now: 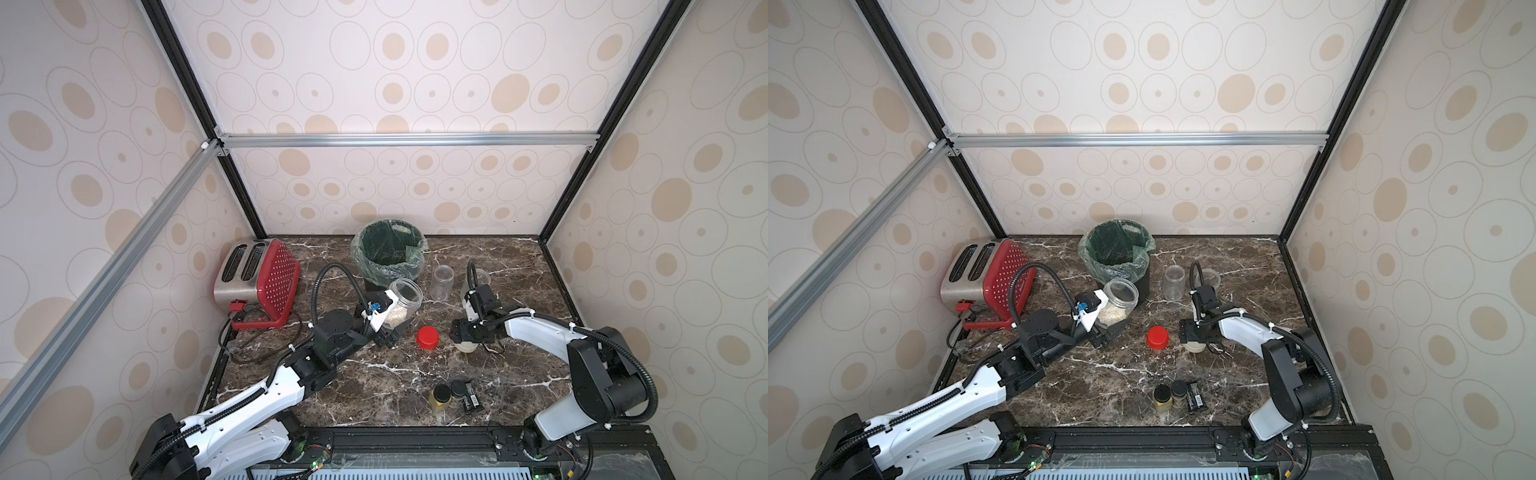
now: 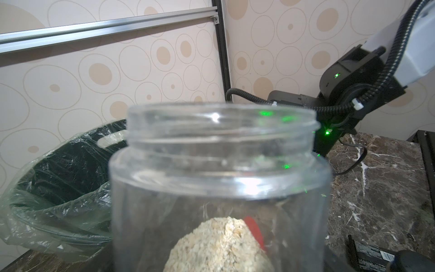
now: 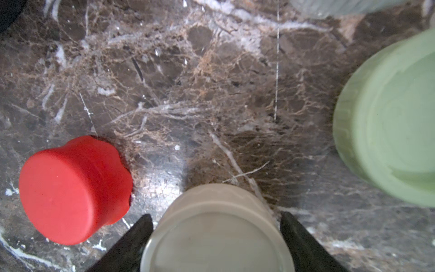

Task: Empty expired oatmeal from jars
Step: Place the lid at the center of the board, then pour the expired oatmeal into the trash bin.

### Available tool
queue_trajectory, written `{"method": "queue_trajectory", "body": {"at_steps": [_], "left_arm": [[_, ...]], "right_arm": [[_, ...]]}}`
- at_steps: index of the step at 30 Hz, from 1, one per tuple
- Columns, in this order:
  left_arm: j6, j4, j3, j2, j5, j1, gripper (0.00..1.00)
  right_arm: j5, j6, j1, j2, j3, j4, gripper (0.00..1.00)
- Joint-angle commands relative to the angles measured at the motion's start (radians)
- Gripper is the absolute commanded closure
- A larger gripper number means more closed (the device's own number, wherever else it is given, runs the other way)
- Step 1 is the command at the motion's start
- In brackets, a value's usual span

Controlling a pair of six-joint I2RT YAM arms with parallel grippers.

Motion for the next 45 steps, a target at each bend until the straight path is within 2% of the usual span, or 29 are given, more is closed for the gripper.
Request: {"method": "queue_trajectory", "body": {"at_steps": [1, 8, 13, 20, 26, 31, 37, 42, 45], "left_arm": [[0.024, 0.063, 0.043, -0.009, -0.005, 0.004, 1.0], [0.017, 0.051, 0.058, 0.007, 0.008, 0.004, 1.0], [0.008, 0.046, 0.071, 0.011, 0.02, 0.004, 1.0], [-0.015, 0.047, 0.08, 0.014, 0.018, 0.004, 1.0], [-0.044, -0.065, 0.16, 0.043, 0.061, 0.004, 1.0], [-0.062, -0.122, 0.217, 0.074, 0.105, 0.004, 1.0], [-0.067, -0.131, 0.238, 0.099, 0.131, 0.004, 1.0], [-0.05, -0.134, 0.242, 0.104, 0.131, 0.004, 1.0], [-0.038, -0.141, 0.248, 0.11, 0.14, 0.004, 1.0]], "right_arm": [[0.005, -0.003, -0.004, -0.012, -0.015, -0.01, 0.21], [0.006, 0.004, -0.007, -0.073, -0.038, -0.016, 0.08], [0.002, -0.001, -0.006, -0.12, -0.032, -0.043, 0.04], [-0.094, -0.054, -0.006, -0.196, 0.105, -0.217, 0.04], [-0.175, -0.122, -0.007, -0.302, 0.226, -0.436, 0.02], [-0.282, -0.072, -0.005, -0.387, 0.21, -0.417, 0.02], [-0.286, -0.063, -0.005, -0.432, 0.268, -0.511, 0.04], [-0.292, -0.057, -0.005, -0.475, 0.291, -0.518, 0.07], [-0.338, -0.058, -0.005, -0.493, 0.299, -0.491, 0.11]]}}
